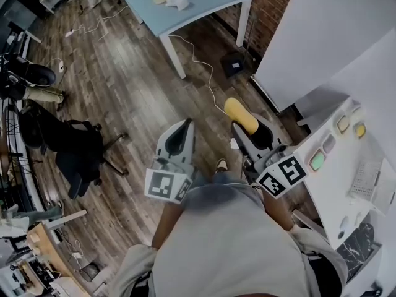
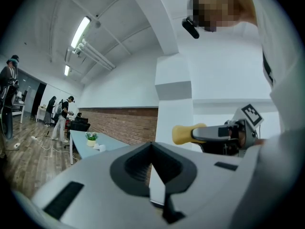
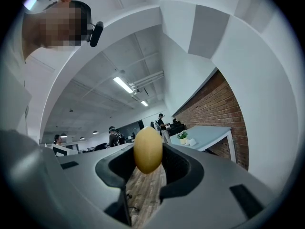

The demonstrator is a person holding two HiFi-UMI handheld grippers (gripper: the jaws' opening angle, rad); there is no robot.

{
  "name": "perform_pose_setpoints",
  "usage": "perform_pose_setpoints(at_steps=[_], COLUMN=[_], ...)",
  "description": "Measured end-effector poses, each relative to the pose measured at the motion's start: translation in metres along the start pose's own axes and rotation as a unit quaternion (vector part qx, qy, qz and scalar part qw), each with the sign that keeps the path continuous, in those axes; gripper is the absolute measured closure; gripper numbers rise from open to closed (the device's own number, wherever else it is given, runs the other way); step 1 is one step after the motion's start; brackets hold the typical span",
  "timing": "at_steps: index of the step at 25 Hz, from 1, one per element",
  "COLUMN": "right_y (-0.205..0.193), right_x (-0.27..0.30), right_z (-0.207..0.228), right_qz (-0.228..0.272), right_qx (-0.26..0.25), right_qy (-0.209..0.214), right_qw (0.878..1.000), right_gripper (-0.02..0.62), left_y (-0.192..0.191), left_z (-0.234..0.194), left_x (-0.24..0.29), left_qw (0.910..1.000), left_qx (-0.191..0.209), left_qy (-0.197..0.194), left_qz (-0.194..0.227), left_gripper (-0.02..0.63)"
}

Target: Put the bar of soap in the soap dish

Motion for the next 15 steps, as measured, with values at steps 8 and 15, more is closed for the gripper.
perform_pose_setpoints(at_steps=[8,15], right_y=[-0.002,0.002], right_x=[0.015,0.045], right_z=[0.014,0.02], right_qz=[0.001,-0.004], right_qx=[-0.001,-0.019], right_qy=[-0.001,0.004], right_qw=[1.0,1.0], right_gripper=[0.434,0.434], left_y=[-0.005,0.004], left_z=[-0.007,-0.031], left_x=[0.02,0.043], left_qw=[0.9999,0.9998], left_qx=[-0.007,-0.016], left_qy=[-0.001,-0.007], left_qz=[-0.014,-0.002], left_gripper=[0.607,0.607])
Point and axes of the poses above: the fingertips, and each gripper's own axes: x forward along the fingers, z to its right, y out of its top, the point moved 3 cm from there along -x, backward along the fingers, and after that the axes turned 10 degrees about -x, right-handed, at the moved point
